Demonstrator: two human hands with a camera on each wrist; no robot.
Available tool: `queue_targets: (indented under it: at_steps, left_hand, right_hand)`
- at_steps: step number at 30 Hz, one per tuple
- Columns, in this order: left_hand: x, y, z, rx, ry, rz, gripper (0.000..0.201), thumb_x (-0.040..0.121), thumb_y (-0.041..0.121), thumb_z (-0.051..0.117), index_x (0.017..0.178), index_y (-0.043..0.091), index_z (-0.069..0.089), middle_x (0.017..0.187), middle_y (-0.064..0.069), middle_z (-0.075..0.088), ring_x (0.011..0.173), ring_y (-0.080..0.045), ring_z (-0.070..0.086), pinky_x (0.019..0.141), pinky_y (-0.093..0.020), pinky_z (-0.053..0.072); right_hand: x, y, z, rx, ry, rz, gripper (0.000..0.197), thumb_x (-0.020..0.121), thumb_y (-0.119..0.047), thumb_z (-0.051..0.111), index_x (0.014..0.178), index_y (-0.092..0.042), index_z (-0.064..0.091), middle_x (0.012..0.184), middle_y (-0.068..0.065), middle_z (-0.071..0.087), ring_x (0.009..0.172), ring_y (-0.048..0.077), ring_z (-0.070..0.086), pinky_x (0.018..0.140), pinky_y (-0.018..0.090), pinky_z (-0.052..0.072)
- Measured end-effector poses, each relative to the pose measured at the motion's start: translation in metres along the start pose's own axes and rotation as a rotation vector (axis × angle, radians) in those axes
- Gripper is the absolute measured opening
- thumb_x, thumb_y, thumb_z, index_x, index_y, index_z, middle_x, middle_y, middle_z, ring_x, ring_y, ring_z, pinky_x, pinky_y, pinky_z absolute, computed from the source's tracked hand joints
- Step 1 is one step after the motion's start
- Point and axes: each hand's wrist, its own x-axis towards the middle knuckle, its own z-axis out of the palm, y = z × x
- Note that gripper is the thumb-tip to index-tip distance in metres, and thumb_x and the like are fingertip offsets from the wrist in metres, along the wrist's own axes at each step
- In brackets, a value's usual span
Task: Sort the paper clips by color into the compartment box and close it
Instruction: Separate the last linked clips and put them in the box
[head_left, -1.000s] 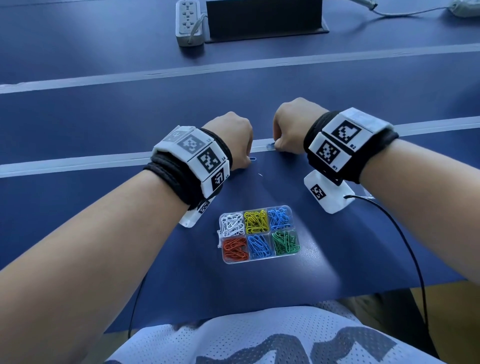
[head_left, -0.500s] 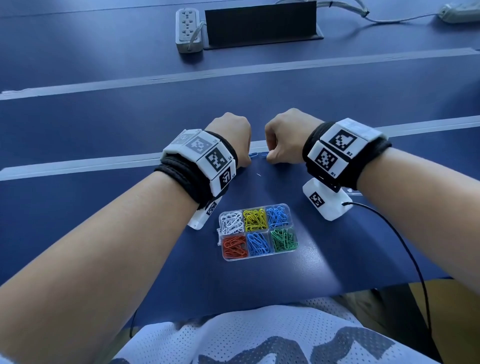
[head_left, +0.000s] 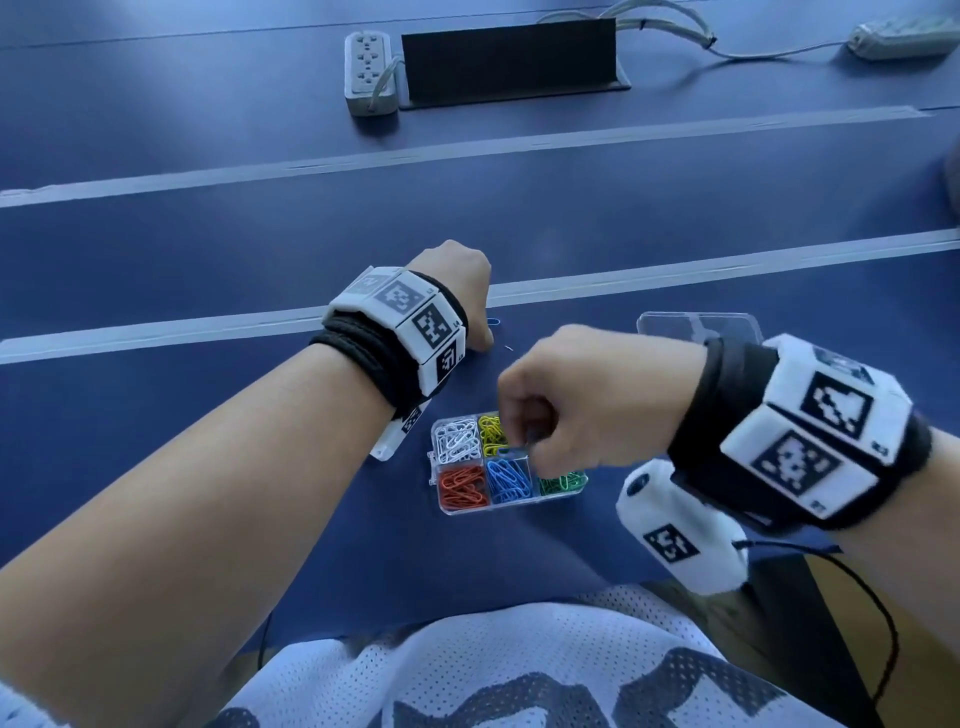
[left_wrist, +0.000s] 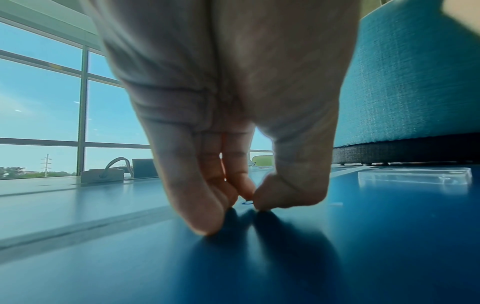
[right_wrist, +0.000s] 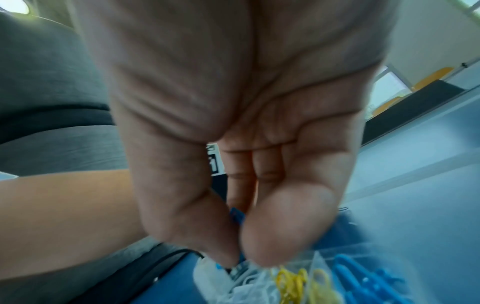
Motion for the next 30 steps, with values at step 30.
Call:
queue_targets:
  at_steps: [30]
  left_hand:
    - [-0.12, 0.0, 0.012, -0.176, -0.095, 0.309, 0.022, 0.084, 0.023, 0.06, 0.097, 0.038, 0.071, 0.082, 0.013, 0.062, 0.074, -0.007, 0.048, 0.08, -0.031, 0.05]
  right_hand:
    - [-0.019, 0.026, 0.027, 0.42, 0.24, 0.093, 0.024, 0.088, -0.012, 0.056, 0.093, -0.036, 0.059, 0.087, -0.009, 0.07, 0.06, -0.008, 0.055, 0.061, 0.017, 0.045]
